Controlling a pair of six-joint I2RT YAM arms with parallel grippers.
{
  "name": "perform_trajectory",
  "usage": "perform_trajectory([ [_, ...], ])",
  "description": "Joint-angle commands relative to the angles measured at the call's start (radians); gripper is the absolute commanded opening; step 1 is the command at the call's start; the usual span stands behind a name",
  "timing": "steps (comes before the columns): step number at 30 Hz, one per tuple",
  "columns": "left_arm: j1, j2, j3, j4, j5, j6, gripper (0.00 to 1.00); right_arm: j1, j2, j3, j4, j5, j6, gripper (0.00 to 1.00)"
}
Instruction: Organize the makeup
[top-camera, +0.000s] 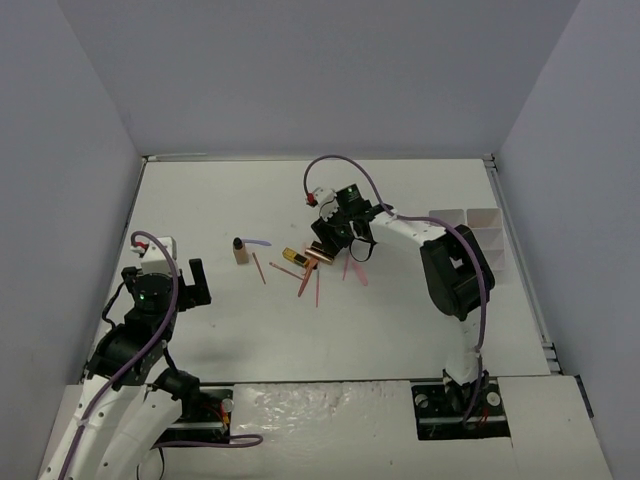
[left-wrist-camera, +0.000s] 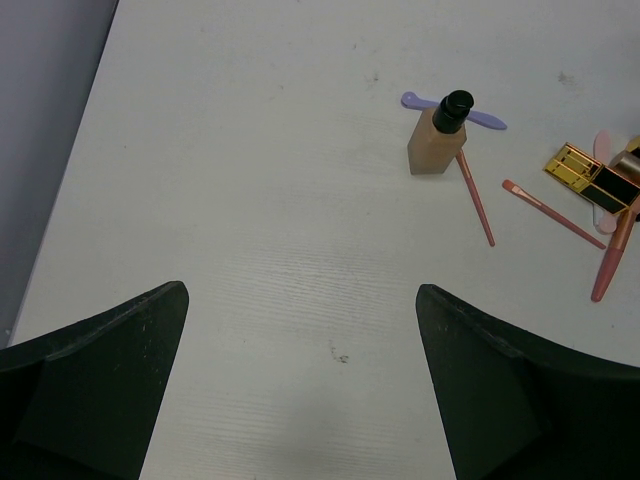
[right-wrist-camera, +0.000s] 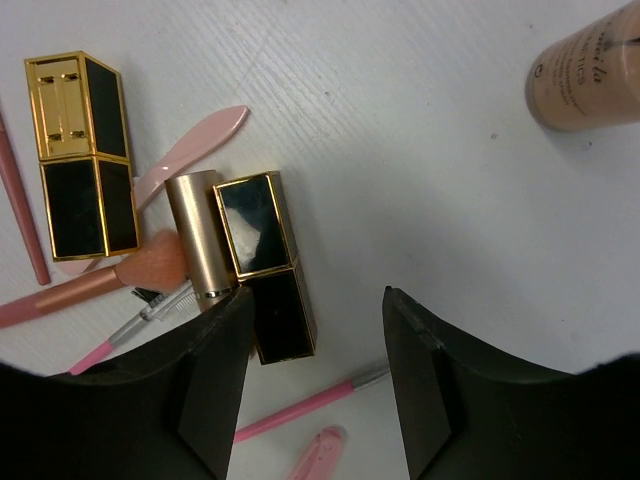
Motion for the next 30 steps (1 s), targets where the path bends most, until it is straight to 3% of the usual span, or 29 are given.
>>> perform_trajectory([
  [1, 0.009, 0.021, 0.024, 0.065, 0.0, -0.002, 0.97, 0.011, 0.016, 0.062, 0.029, -0.005, -0.013, 0.5],
  [30, 0.008, 0.031, 0.023, 0.07, 0.008, -0.001, 0.97, 0.028, 0.02, 0.027, 0.029, -0.05, -0.016, 0.48],
])
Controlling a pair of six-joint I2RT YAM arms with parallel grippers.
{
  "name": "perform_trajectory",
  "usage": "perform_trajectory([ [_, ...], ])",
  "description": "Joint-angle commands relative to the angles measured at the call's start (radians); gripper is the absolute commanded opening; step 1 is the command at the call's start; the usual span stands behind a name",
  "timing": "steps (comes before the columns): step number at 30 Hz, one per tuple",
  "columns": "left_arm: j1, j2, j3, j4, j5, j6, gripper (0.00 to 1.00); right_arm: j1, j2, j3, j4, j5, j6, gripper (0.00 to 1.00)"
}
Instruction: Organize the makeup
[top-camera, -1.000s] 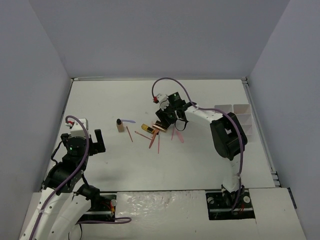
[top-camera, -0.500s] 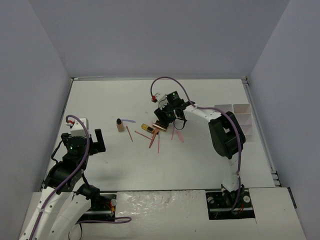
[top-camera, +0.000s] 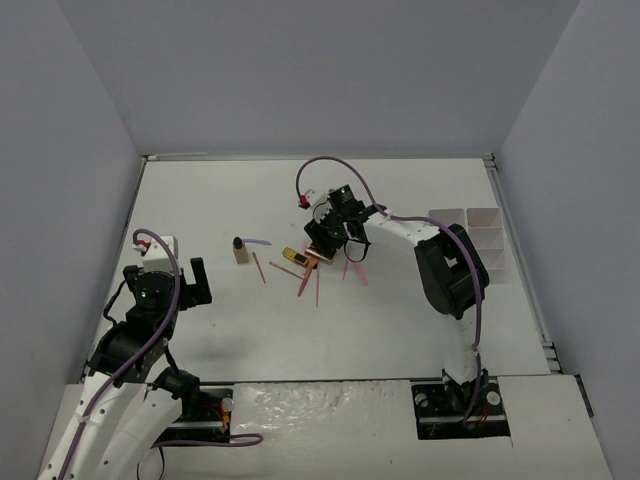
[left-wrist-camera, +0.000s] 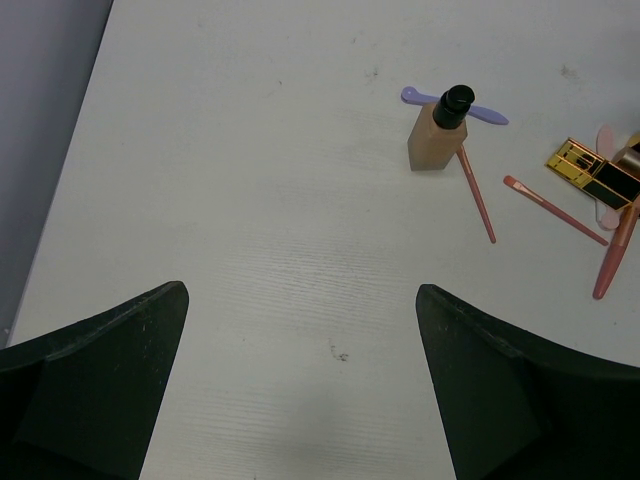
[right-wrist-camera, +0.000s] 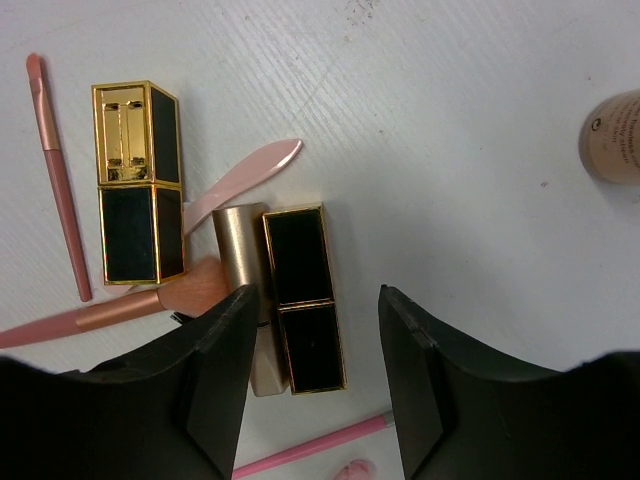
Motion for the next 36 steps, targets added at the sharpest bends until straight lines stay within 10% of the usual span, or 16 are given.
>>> perform_trajectory([
  [1, 0.008, 0.018, 0.023, 0.07, 0.004, -0.001, 0.97, 0.003, -0.012, -0.006, 0.015, 0.004, -0.013, 0.47],
  [16, 0.008, 0.018, 0.023, 0.071, 0.004, -0.002, 0.97, -0.02, -0.001, -0.009, 0.016, 0.042, -0.012, 0.38],
  [23, 0.008, 0.022, 0.024, 0.071, 0.006, -0.001, 0.97, -0.02, -0.057, -0.004, 0.015, 0.04, 0.005, 0.07],
  [36, 0.009, 0.014, 0.023, 0.074, 0.012, 0.006, 0.97, -0.147, -0.575, -0.276, 0.196, 0.21, 0.209, 0.0],
])
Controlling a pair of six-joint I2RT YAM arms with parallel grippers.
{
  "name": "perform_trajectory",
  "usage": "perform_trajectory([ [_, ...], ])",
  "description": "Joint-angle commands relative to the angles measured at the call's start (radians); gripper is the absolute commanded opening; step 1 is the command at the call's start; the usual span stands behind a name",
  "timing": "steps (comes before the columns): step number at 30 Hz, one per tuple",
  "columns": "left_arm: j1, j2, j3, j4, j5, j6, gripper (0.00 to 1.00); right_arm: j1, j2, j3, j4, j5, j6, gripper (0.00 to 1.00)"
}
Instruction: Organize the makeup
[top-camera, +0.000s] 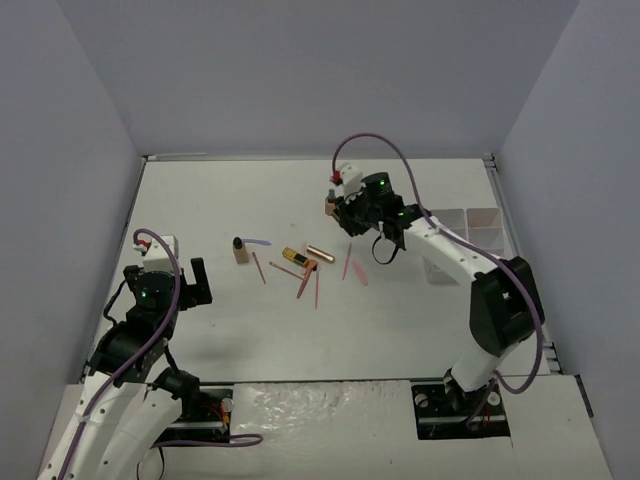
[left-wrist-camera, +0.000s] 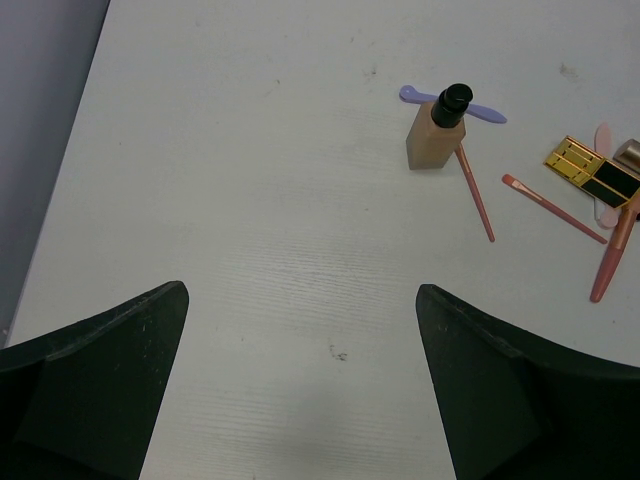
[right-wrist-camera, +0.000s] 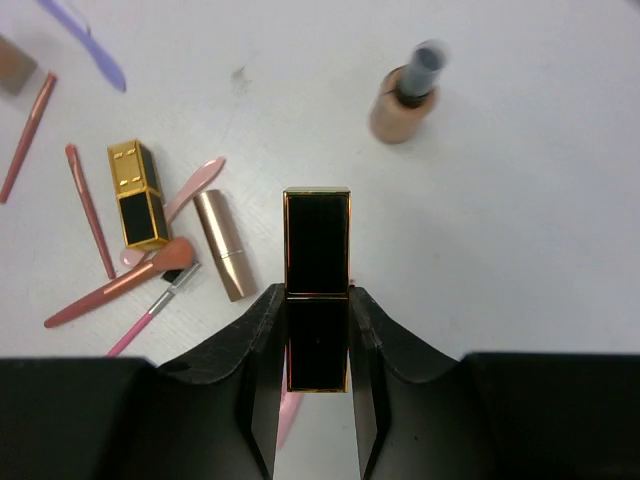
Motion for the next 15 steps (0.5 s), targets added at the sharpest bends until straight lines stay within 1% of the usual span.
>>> perform_trajectory([
  [1, 0.009, 0.01, 0.023, 0.074, 0.009, 0.006, 0.97, -0.112, -0.249, -0.136, 0.153, 0.125, 0.128, 0.0],
  [2, 0.009, 0.011, 0.023, 0.075, 0.009, 0.007, 0.97, -0.13, -0.305, -0.161, 0.167, 0.138, 0.161, 0.0],
  [4, 0.008, 0.01, 0.023, 0.075, 0.011, 0.007, 0.97, -0.181, -0.361, -0.224, 0.176, 0.191, 0.181, 0.0],
  [7, 0.009, 0.015, 0.023, 0.075, 0.017, 0.007, 0.97, -0.244, -0.445, -0.275, 0.175, 0.175, 0.216, 0.0],
  [10, 0.009, 0.018, 0.023, 0.078, 0.019, 0.009, 0.97, -0.271, -0.467, -0.295, 0.165, 0.11, 0.216, 0.0],
  [12, 0.009, 0.021, 0.023, 0.078, 0.023, 0.009, 0.97, -0.274, -0.476, -0.299, 0.156, 0.096, 0.216, 0.0],
  [15, 0.009, 0.025, 0.023, 0.078, 0.024, 0.01, 0.97, -0.298, -0.494, -0.312, 0.152, 0.191, 0.281, 0.0],
])
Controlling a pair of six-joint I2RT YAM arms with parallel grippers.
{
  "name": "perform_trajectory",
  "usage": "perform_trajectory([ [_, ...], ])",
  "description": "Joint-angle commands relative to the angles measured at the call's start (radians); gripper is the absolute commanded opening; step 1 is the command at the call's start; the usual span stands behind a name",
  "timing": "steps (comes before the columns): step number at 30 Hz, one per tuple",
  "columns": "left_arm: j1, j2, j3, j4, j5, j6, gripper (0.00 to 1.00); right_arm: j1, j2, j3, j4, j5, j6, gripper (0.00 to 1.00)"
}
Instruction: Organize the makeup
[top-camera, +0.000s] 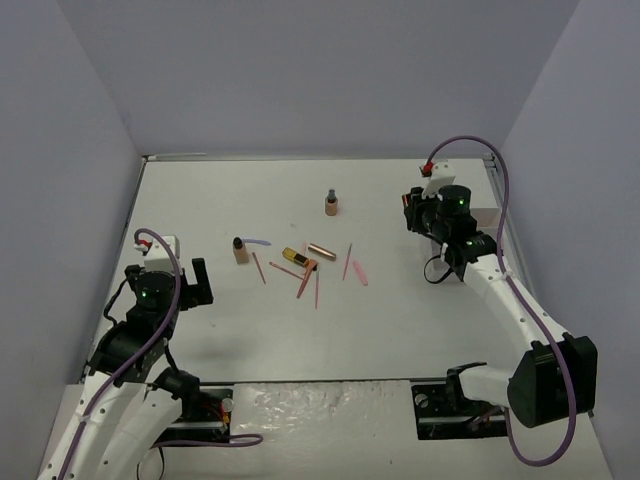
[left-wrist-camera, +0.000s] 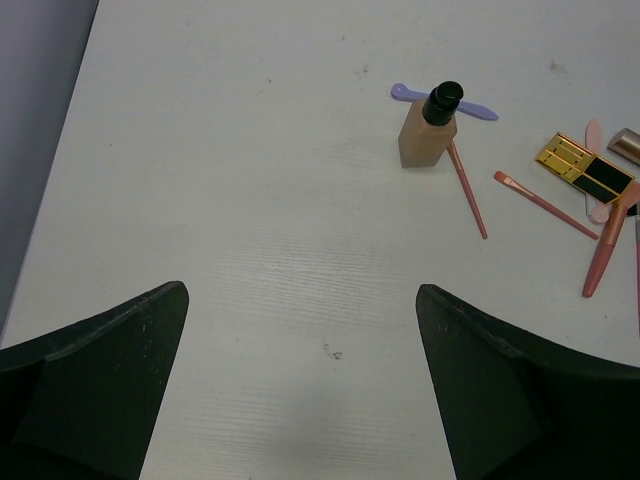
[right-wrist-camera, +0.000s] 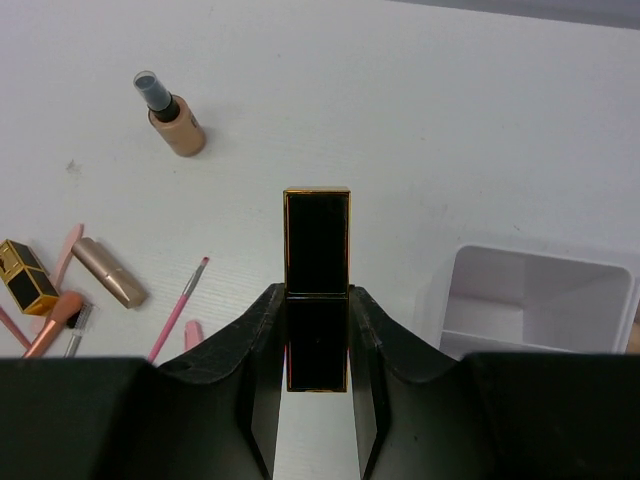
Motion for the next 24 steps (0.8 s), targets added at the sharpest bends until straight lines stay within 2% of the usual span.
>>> perform_trajectory([
  [1, 0.009, 0.023, 0.023, 0.075, 0.006, 0.009, 0.97, -0.035, -0.055, -0.006, 0.048, 0.086, 0.102, 0.0],
  [12, 0.009, 0.019, 0.024, 0.071, -0.004, 0.005, 0.97, -0.131, -0.075, 0.001, -0.055, 0.474, 0.56, 0.0],
  [17, 0.01, 0.02, 0.026, 0.07, -0.005, 0.003, 0.97, -0.134, -0.004, 0.06, -0.119, 0.556, 0.714, 0.0],
  [24, 0.01, 0.019, 0.027, 0.066, -0.009, 0.001, 0.97, -0.135, 0.076, 0.085, -0.161, 0.569, 0.859, 0.0],
])
